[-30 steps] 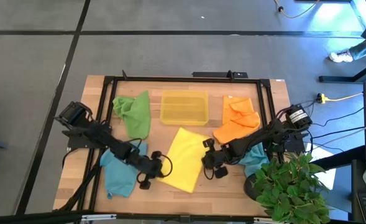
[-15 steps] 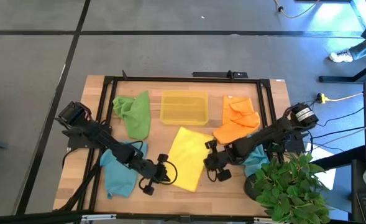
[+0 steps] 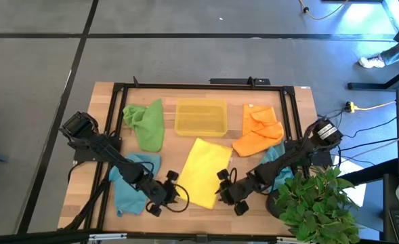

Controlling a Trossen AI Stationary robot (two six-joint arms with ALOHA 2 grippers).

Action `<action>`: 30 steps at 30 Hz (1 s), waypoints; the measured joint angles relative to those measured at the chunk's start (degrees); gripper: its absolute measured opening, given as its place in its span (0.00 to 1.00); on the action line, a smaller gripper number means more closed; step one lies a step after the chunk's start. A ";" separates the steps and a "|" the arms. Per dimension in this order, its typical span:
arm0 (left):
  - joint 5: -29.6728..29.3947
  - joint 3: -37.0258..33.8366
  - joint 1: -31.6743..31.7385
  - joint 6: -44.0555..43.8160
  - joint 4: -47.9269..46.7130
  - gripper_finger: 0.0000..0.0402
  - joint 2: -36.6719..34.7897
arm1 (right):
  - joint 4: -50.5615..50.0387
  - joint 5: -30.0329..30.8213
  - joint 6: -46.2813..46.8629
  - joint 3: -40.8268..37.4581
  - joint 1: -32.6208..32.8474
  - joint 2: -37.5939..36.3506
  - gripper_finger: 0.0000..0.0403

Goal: Fold microfiber towels
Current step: Fold the yellow towel

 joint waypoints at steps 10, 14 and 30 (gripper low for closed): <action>-8.42 0.00 -4.39 11.88 -9.87 0.32 0.93 | 0.35 2.68 -0.48 0.00 0.39 1.48 0.53; -11.27 0.16 -5.54 16.90 -9.04 0.32 3.95 | 0.21 3.12 -0.49 0.02 0.37 1.48 0.53; -25.86 4.85 -6.95 29.70 -10.85 0.32 10.01 | -0.13 3.17 1.09 0.04 0.37 1.48 0.53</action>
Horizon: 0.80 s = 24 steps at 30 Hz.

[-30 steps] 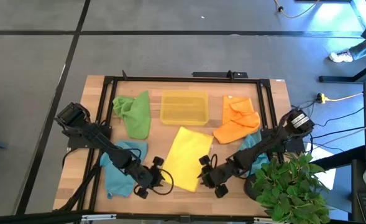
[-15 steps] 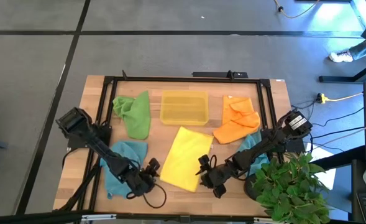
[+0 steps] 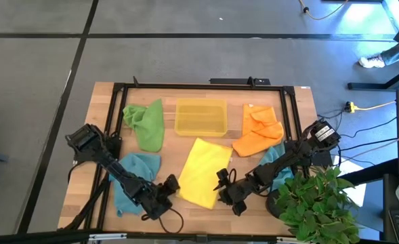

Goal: Fold microfiber towels
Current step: Fold the yellow towel

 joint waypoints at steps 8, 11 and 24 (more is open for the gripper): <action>-0.78 0.00 -0.54 -0.16 -0.34 0.32 -0.04 | -0.13 0.00 -0.01 0.02 0.00 -0.02 0.53; -0.81 0.00 -0.97 -0.13 -0.09 0.32 -0.05 | -0.13 -0.01 0.00 0.02 0.00 -0.04 0.53; -3.68 0.04 -2.92 -0.13 1.85 0.32 -0.11 | -0.13 0.00 0.16 0.02 0.00 -0.07 0.53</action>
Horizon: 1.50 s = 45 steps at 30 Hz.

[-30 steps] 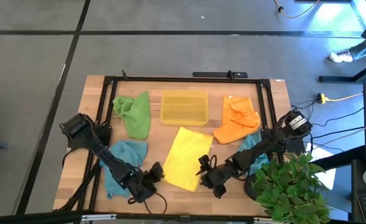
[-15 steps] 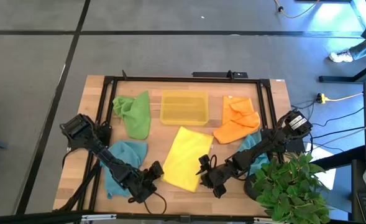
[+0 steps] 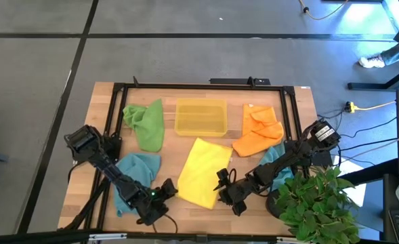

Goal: Fold microfiber towels
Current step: Fold the yellow towel

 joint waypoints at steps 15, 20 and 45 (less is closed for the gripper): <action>4.09 0.00 2.30 6.28 -0.14 0.32 0.00 | -0.18 -0.01 0.03 0.00 -0.58 0.00 0.53; 6.36 0.00 1.21 6.36 1.46 0.32 0.26 | -0.28 0.08 0.03 0.00 -0.66 0.00 0.53; 5.24 0.26 1.58 4.59 6.16 0.32 4.59 | 9.70 -1.55 -2.98 0.04 2.47 7.66 0.53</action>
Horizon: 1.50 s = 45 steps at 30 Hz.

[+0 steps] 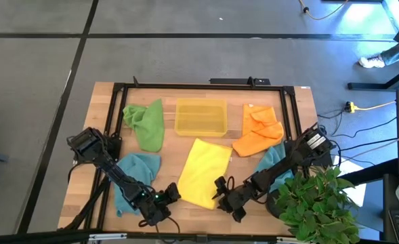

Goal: Fold microfiber towels
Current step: Fold the yellow towel

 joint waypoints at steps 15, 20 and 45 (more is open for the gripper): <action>-3.00 0.00 1.16 0.17 -0.59 0.17 0.00 | 1.40 1.41 -0.15 0.02 0.02 0.75 0.53; -4.32 -0.07 2.02 -0.13 -0.67 0.03 0.00 | 1.43 1.44 -0.08 0.02 0.02 0.78 0.53; -2.38 10.99 7.99 -20.86 -16.65 0.00 0.68 | 2.30 12.18 0.51 -0.04 2.18 0.99 0.53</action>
